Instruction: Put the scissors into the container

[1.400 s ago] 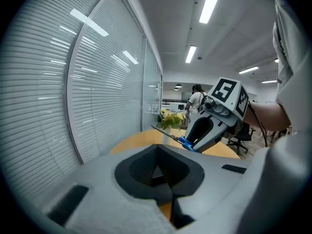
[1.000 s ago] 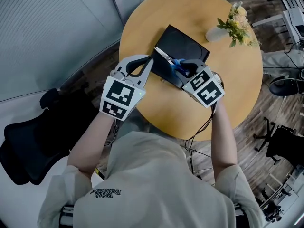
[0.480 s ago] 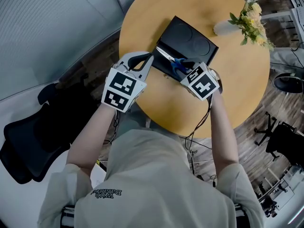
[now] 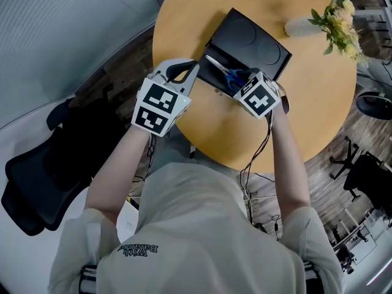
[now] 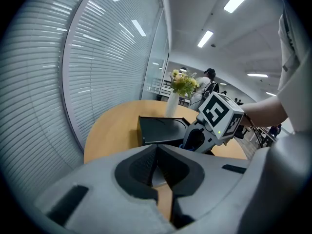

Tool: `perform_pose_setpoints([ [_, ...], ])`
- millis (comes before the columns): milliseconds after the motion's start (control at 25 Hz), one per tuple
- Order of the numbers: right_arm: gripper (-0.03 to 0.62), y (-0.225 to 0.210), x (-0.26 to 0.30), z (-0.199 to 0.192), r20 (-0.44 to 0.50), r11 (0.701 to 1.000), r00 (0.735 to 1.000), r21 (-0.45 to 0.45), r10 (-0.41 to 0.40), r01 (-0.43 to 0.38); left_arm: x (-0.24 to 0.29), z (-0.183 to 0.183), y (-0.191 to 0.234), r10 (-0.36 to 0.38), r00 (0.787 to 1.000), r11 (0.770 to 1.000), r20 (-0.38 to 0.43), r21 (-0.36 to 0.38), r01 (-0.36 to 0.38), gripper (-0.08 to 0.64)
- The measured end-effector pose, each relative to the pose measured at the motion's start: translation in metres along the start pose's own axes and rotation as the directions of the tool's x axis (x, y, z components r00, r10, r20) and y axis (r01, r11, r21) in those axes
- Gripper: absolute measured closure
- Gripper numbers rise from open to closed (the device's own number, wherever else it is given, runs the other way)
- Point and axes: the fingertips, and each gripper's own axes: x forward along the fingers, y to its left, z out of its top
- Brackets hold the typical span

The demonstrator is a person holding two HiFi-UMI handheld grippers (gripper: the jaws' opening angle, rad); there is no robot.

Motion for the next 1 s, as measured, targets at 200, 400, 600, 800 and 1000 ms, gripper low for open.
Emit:
perform_pose_setpoints([
  [200, 0.495, -0.005, 0.013, -0.005, -0.062, 0.999, 0.998, -0.033, -0.011, 0.009, 0.006, -0.009, 0.003, -0.009, 1.0, 1.0, -0.015, -0.009, 0.009, 0.538],
  [400, 0.495, 0.0, 0.025, -0.011, -0.115, 0.999, 0.993, -0.049, -0.019, 0.013, 0.01, -0.021, 0.001, -0.02, 0.999, 1.0, -0.028, -0.022, 0.019, 0.538],
  [600, 0.495, 0.0, 0.033, -0.019, -0.143, 0.999, 0.989, -0.033, -0.028, 0.023, 0.011, -0.025, -0.002, -0.023, 0.999, 0.999, -0.029, -0.025, 0.022, 0.538],
  [800, 0.495, -0.001, 0.035, -0.018, -0.134, 0.999, 0.99, -0.02, -0.032, 0.03, 0.011, -0.027, -0.003, -0.018, 1.0, 0.999, -0.025, -0.032, 0.017, 0.538],
  [1000, 0.492, -0.003, 0.03, -0.016, -0.109, 0.998, 0.992, -0.017, -0.056, 0.054, 0.007, -0.025, -0.008, -0.018, 1.0, 1.0, -0.024, -0.026, 0.017, 0.538],
])
